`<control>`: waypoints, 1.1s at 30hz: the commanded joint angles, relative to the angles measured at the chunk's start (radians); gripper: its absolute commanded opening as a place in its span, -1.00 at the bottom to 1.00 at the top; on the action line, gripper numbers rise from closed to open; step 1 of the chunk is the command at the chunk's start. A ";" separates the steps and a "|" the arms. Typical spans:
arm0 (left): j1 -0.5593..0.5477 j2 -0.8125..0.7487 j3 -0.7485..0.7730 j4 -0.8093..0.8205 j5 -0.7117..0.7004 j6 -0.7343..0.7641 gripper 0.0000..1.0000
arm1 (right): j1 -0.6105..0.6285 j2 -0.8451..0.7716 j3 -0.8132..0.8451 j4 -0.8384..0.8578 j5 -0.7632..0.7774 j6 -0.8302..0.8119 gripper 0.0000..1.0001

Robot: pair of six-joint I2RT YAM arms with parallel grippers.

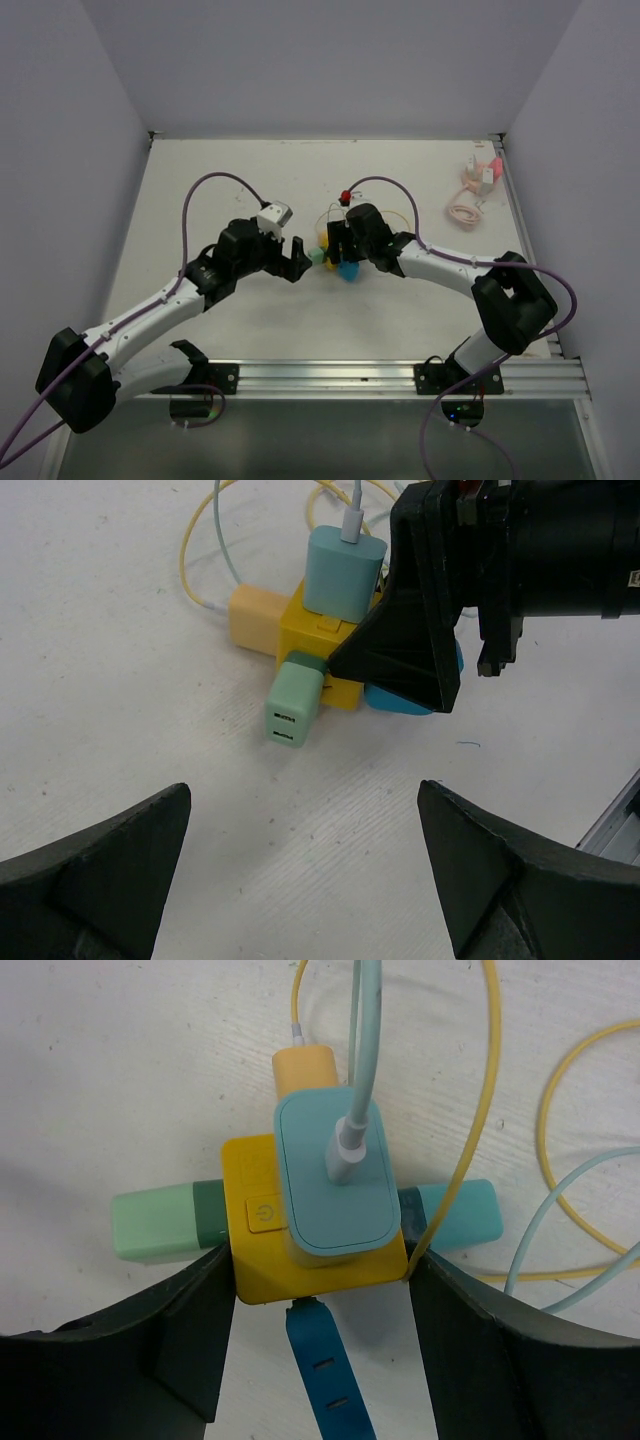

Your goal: Pull the plug off the socket

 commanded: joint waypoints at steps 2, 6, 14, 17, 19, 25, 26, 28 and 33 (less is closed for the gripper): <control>-0.002 0.031 0.006 0.056 0.022 0.001 0.99 | 0.005 -0.009 0.013 0.070 -0.024 -0.034 0.23; -0.004 0.086 0.028 0.077 0.035 0.021 0.98 | 0.003 -0.024 0.005 0.068 -0.044 -0.040 -0.04; -0.002 0.192 0.023 0.198 0.042 0.055 0.97 | 0.003 -0.067 -0.003 0.054 -0.066 -0.055 -0.90; -0.004 0.232 0.016 0.258 0.045 0.064 0.94 | 0.000 -0.075 -0.001 0.042 -0.067 -0.060 -1.00; -0.004 0.270 0.019 0.292 0.062 0.078 0.86 | -0.003 -0.078 0.002 0.037 -0.090 -0.063 -1.00; -0.002 0.355 0.045 0.321 0.111 0.099 0.43 | -0.017 -0.085 0.002 0.025 -0.106 -0.069 -1.00; -0.004 0.375 0.048 0.323 0.119 0.102 0.38 | -0.018 -0.087 0.002 0.022 -0.109 -0.072 -1.00; -0.002 0.396 0.052 0.327 0.145 0.101 0.30 | -0.026 -0.085 0.002 0.021 -0.109 -0.074 -1.00; -0.004 0.433 0.059 0.355 0.197 0.090 0.10 | -0.031 -0.079 -0.006 0.024 -0.152 -0.078 -1.00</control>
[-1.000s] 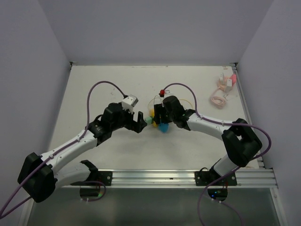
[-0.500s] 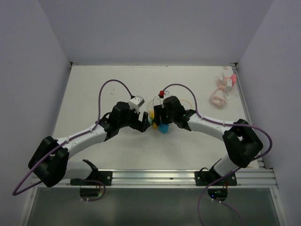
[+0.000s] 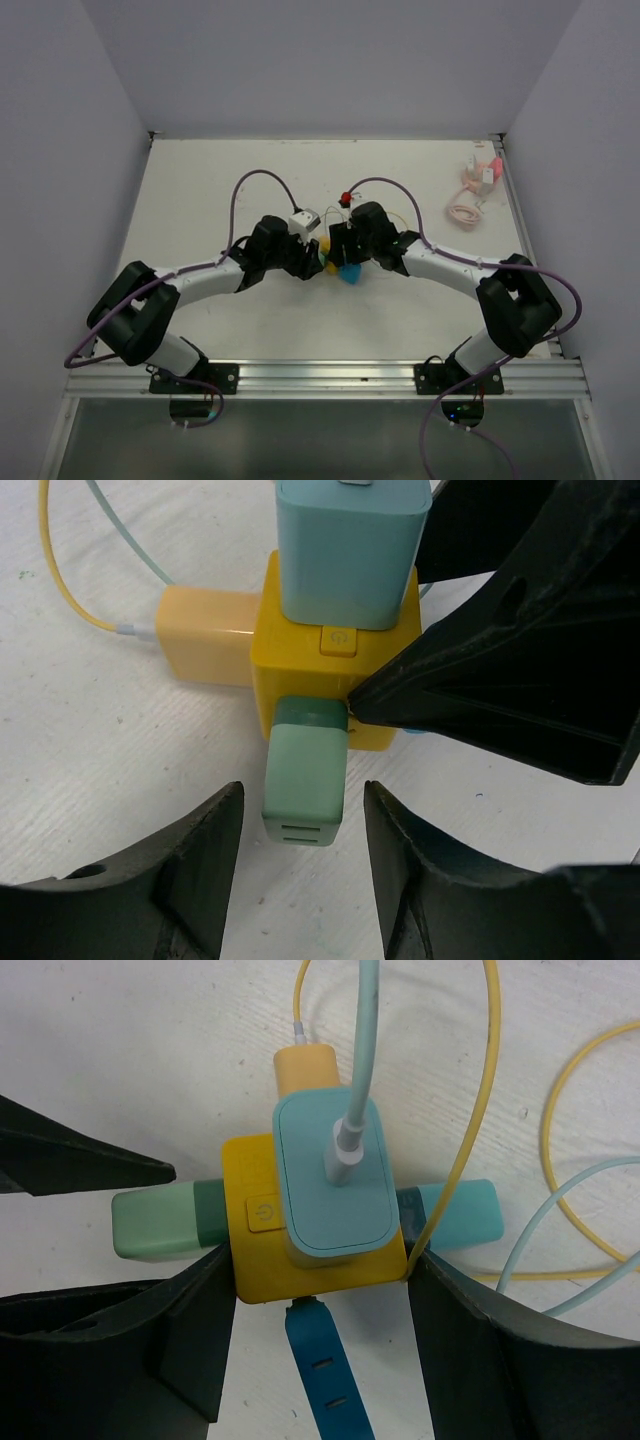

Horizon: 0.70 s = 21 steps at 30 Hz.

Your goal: Pull the plug off the socket

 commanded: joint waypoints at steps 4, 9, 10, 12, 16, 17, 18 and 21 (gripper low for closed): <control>-0.010 0.028 0.043 0.100 0.061 0.016 0.11 | -0.005 -0.053 -0.006 0.056 -0.056 -0.016 -1.00; -0.017 0.051 0.047 0.101 0.071 0.022 0.00 | -0.008 -0.045 -0.007 0.065 -0.065 -0.020 -1.00; -0.017 0.051 0.044 0.104 0.082 0.022 -0.08 | -0.010 -0.042 -0.009 0.065 -0.068 -0.017 -1.00; -0.020 0.051 0.043 0.104 0.085 0.020 -0.23 | -0.015 -0.039 -0.010 0.073 -0.082 -0.014 -1.00; -0.022 0.037 0.038 0.101 0.091 0.023 -0.57 | -0.019 -0.033 -0.013 0.087 -0.099 -0.020 -1.00; -0.024 0.034 0.039 0.101 0.091 0.022 -0.74 | -0.021 -0.031 -0.015 0.088 -0.102 -0.023 -1.00; -0.022 0.028 0.038 0.103 0.093 0.019 -0.80 | -0.022 -0.031 -0.015 0.088 -0.105 -0.026 -1.00; -0.024 0.016 0.035 0.107 0.097 0.016 -1.00 | -0.025 -0.027 -0.021 0.091 -0.099 -0.034 -1.00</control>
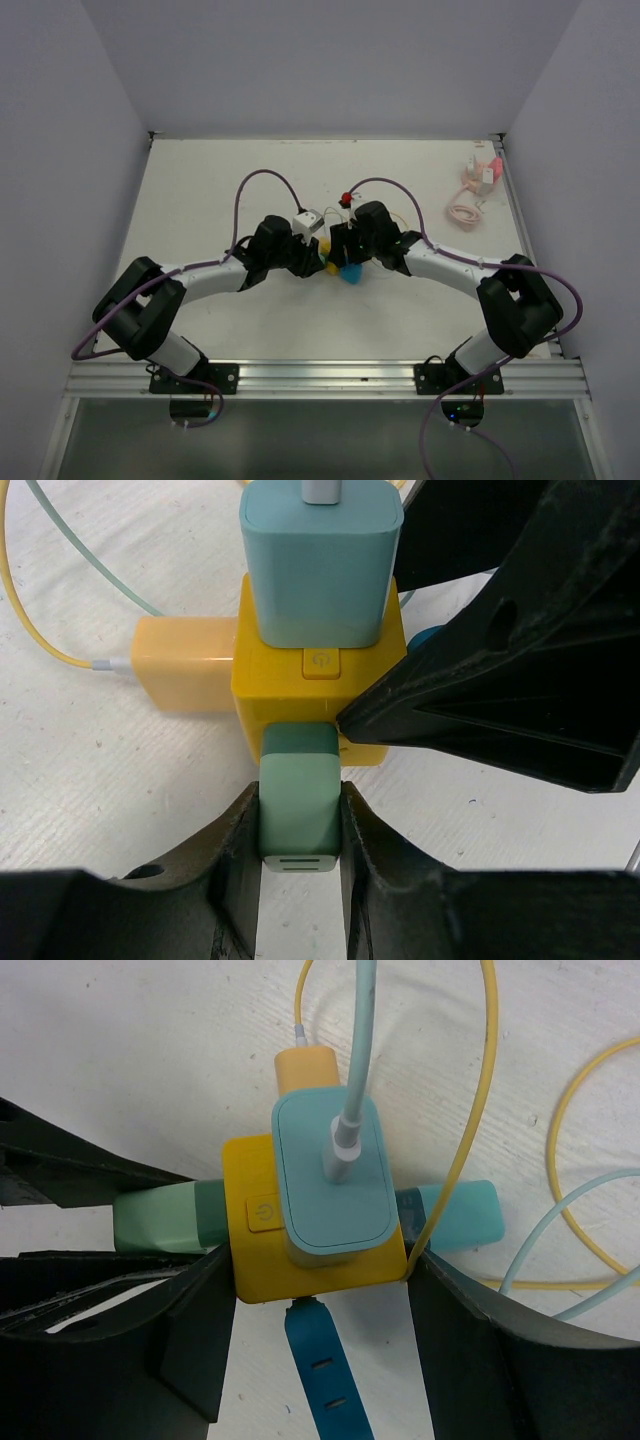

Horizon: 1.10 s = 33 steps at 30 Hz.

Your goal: Pull the plug off the socket

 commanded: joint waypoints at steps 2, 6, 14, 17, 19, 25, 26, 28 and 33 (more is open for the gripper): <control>-0.014 -0.039 0.023 0.050 0.052 0.006 -1.00 | -0.007 -0.018 -0.011 0.074 -0.032 -0.005 -1.00; -0.014 -0.063 0.012 0.035 0.048 0.009 -1.00 | -0.010 -0.008 -0.019 0.057 0.026 -0.031 -1.00; -0.016 -0.122 -0.012 0.013 0.040 0.009 -1.00 | -0.011 0.011 -0.022 0.014 0.179 -0.057 -1.00; -0.016 -0.137 -0.028 0.010 0.034 0.006 -1.00 | -0.011 0.020 -0.020 0.002 0.224 -0.053 -1.00; -0.020 -0.145 -0.035 0.004 0.028 0.005 -1.00 | -0.011 0.029 -0.022 -0.006 0.245 -0.045 -1.00; -0.031 -0.171 -0.054 -0.001 0.025 -0.017 -1.00 | -0.010 0.054 -0.022 -0.024 0.314 -0.033 -1.00; -0.033 -0.177 -0.060 0.002 0.025 -0.020 -1.00 | -0.011 0.055 -0.023 -0.018 0.311 -0.033 -1.00; -0.033 -0.195 -0.074 0.004 0.022 -0.027 -1.00 | -0.010 0.061 -0.028 -0.011 0.314 -0.028 -1.00; -0.034 -0.231 -0.118 0.012 0.014 -0.043 -1.00 | -0.025 0.067 -0.040 0.002 0.296 -0.013 -1.00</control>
